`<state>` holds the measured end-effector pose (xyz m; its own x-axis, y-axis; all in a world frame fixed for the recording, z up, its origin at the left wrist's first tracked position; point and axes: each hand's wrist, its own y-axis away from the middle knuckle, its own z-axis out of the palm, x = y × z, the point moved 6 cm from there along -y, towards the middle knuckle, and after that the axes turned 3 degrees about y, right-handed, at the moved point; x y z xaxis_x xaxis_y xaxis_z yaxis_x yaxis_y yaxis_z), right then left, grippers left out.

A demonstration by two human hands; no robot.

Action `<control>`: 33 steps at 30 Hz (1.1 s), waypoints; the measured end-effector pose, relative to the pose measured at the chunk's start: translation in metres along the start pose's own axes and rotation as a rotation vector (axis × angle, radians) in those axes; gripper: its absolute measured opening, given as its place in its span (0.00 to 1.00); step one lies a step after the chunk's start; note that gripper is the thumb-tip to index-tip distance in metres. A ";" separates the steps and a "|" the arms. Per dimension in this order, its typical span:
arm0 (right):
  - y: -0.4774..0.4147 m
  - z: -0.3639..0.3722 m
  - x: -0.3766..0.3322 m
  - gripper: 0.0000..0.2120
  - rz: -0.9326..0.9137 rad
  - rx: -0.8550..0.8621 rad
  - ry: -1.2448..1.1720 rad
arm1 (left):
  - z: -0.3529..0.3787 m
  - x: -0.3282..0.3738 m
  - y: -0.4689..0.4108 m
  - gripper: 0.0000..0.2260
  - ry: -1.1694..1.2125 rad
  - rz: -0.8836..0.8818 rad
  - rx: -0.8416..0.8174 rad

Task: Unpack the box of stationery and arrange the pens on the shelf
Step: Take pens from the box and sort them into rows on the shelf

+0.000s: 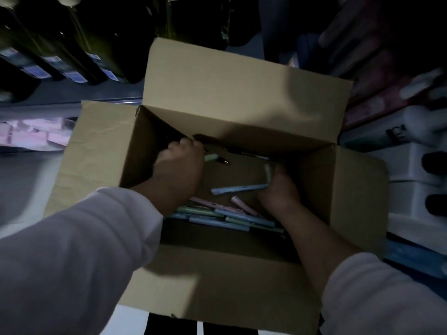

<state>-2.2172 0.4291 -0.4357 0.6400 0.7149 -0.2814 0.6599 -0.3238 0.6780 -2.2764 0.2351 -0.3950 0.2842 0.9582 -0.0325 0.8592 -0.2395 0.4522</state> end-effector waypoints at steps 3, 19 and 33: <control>-0.001 0.007 -0.003 0.34 -0.091 -0.058 0.149 | 0.033 0.020 0.010 0.15 0.426 0.087 -0.253; 0.005 0.057 -0.011 0.32 -0.374 -0.369 0.677 | 0.092 0.025 0.004 0.24 0.075 0.254 -0.581; -0.005 0.024 -0.011 0.24 -0.188 -0.303 0.154 | 0.087 0.006 -0.011 0.34 0.879 -0.026 -0.302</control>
<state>-2.2184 0.4086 -0.4525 0.4378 0.8363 -0.3302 0.5988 0.0028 0.8009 -2.2471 0.2298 -0.4782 -0.2636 0.7666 0.5855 0.6786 -0.2840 0.6774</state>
